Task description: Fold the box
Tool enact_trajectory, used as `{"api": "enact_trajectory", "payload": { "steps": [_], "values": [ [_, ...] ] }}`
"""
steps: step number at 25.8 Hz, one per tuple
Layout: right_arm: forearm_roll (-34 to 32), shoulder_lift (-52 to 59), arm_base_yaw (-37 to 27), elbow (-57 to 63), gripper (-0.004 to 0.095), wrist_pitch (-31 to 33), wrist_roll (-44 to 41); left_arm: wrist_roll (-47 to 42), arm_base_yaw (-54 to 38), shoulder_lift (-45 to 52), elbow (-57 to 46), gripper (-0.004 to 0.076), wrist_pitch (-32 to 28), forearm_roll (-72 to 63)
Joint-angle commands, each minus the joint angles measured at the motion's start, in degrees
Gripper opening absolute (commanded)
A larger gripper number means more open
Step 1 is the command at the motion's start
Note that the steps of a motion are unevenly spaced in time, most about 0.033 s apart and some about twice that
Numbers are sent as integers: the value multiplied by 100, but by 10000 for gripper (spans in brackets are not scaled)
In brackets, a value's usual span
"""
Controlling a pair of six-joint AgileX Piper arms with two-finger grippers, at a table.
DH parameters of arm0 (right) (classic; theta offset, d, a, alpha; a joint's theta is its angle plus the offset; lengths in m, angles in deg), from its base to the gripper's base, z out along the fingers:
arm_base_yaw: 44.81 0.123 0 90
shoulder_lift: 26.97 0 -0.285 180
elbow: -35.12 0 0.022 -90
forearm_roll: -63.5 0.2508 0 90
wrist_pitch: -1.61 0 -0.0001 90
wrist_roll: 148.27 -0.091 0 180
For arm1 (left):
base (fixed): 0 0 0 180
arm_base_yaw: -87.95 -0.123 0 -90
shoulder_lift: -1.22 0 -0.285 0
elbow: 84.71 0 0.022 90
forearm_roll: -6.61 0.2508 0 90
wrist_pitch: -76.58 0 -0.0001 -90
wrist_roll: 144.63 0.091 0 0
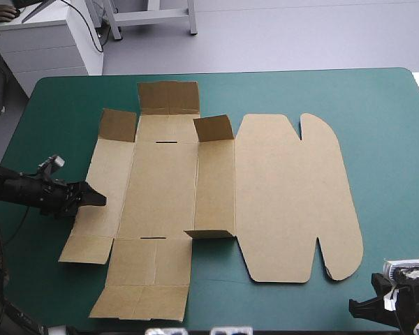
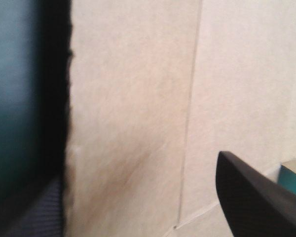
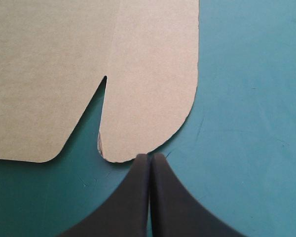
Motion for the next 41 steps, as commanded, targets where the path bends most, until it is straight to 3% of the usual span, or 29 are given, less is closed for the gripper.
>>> {"api": "enact_trajectory", "payload": {
  "steps": [1, 8, 10, 16, 17, 23, 30, 41],
  "values": [
    [-55, -80, -34, -129, -19, -334, 11, -2, 458, -60, 18, 547, 452, -280],
    [-55, -80, -34, -129, -19, -334, 11, -2, 764, -129, 54, 547, 383, -270],
    [-55, -80, -34, -129, -19, -334, 11, -2, 764, -129, 79, 498, 383, -208],
    [-55, -80, -34, -129, -19, -334, 11, -2, 764, -129, 100, 35, 364, -186],
    [-55, -80, -34, -129, -19, -334, 11, 16, 764, -129, 124, -4, 402, -173],
    [-55, -80, -34, -129, -19, -334, 11, 16, 894, -4, 667, -8, 489, -28],
    [-55, -80, -34, -129, -19, -334, 11, 16, 2070, 20, 1990, -8, 266, 1439],
    [-44, -80, -34, -129, -19, -334, 11, 16, 4169, 20, 3517, -8, -1658, 3840]
  ]
}}
